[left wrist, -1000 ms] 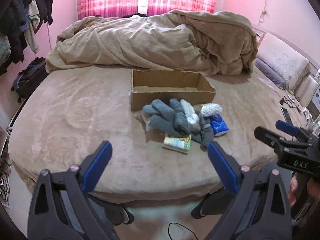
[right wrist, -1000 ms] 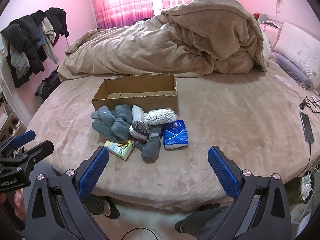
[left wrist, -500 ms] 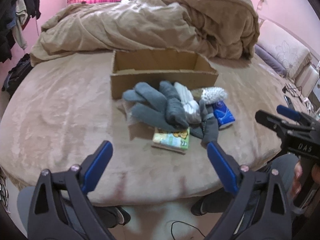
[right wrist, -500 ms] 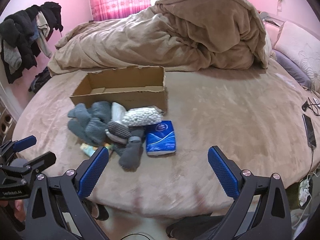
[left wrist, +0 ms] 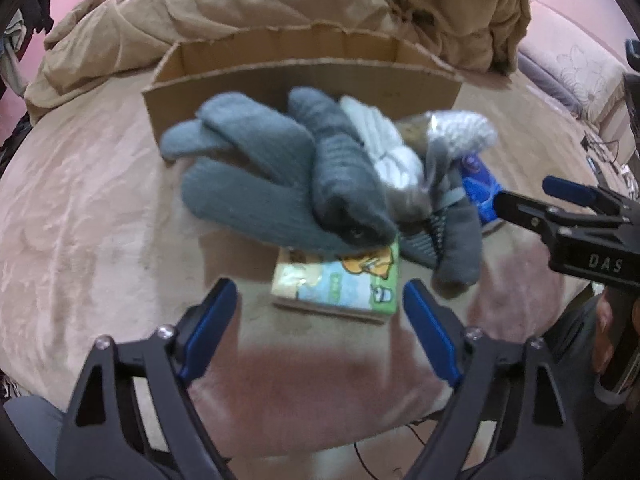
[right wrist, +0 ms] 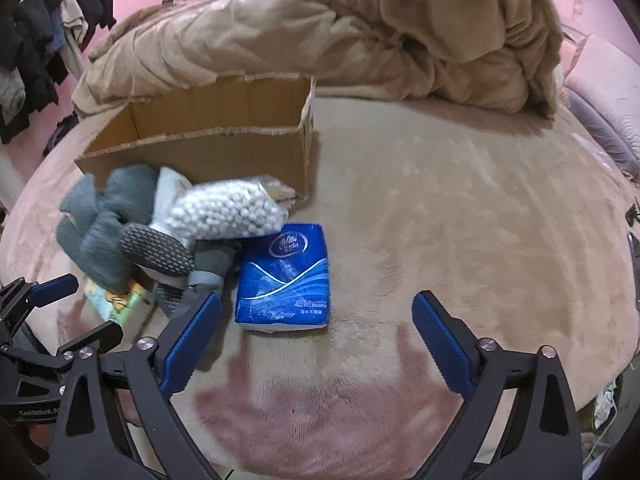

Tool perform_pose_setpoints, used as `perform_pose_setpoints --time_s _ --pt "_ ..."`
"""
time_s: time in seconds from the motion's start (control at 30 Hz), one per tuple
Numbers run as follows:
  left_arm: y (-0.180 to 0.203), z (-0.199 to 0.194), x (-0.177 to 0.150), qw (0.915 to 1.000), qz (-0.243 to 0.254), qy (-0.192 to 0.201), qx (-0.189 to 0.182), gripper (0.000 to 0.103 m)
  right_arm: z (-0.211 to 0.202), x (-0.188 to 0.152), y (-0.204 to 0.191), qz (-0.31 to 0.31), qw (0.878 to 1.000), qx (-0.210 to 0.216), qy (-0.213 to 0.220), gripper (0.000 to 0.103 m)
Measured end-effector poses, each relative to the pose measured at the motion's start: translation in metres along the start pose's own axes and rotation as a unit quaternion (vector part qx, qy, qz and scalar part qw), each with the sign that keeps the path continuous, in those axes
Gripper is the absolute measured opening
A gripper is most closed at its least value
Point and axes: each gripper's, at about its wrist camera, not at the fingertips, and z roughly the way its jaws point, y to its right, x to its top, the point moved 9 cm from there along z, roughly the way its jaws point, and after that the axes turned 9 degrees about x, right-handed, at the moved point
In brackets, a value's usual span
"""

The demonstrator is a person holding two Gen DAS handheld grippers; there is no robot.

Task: Organize objects
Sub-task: 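Grasp the cartoon tissue pack with the left gripper while the right grasps the blue Vinda pack, then carry both tissue packs into the cardboard box and open both grippers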

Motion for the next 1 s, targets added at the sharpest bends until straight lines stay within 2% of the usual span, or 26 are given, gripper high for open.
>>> perform_pose_setpoints --time_s 0.17,0.27,0.37,0.43,0.53,0.7,1.0 --pt "0.006 0.013 0.0 0.9998 0.016 0.0 0.008 0.08 0.019 -0.002 -0.002 -0.007 1.0 0.002 -0.016 0.091" --pt "0.009 0.013 0.003 0.9995 0.026 0.005 0.017 0.069 0.028 -0.001 -0.003 -0.014 1.0 -0.002 -0.022 0.086" --pt "0.01 0.013 0.006 0.9995 0.025 0.009 0.018 0.066 0.033 -0.002 -0.006 -0.015 1.0 0.005 -0.026 0.078" --pt "0.01 0.012 0.007 0.9995 0.023 0.012 0.018 0.066 0.032 -0.002 -0.008 -0.02 0.999 0.009 -0.025 0.064" --pt "0.008 0.006 0.006 0.9996 0.019 0.015 0.016 0.065 0.027 -0.004 -0.009 -0.017 1.0 0.012 -0.022 0.056" --pt "0.004 -0.019 0.003 0.9995 0.016 0.024 0.009 0.065 0.015 -0.009 -0.008 -0.005 1.0 0.019 -0.019 0.054" --pt "-0.005 -0.08 -0.007 0.9988 0.006 0.048 -0.004 0.065 -0.034 -0.012 -0.007 0.016 1.0 0.014 0.013 0.054"
